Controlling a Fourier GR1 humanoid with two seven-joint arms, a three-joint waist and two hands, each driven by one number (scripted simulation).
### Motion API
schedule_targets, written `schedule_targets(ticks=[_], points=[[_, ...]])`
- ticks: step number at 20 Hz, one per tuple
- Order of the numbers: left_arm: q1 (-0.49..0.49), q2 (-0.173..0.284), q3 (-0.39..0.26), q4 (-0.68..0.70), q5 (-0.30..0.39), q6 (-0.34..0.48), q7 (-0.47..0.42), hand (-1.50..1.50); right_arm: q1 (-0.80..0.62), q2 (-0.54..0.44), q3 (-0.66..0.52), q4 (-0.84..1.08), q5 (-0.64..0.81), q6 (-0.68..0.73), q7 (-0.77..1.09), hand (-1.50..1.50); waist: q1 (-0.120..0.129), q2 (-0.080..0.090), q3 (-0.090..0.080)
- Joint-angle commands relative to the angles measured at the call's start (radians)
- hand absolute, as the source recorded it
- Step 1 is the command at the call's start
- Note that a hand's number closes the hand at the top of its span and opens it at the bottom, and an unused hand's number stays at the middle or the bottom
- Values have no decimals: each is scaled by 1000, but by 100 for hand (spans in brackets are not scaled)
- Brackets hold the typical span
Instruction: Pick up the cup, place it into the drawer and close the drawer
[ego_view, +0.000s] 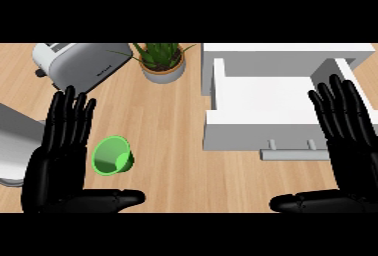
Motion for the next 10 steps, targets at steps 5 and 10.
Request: schedule_targets(ticks=[5,10], points=[[-115,13,83,87,33,12,31,-150,-53,20,-17,50,5,-8,-18,-150,0,1,0],[-36,5,36,61,-2,31,22,-150,8,42,16,18,31,-3,-47,-150,0,0,0]])
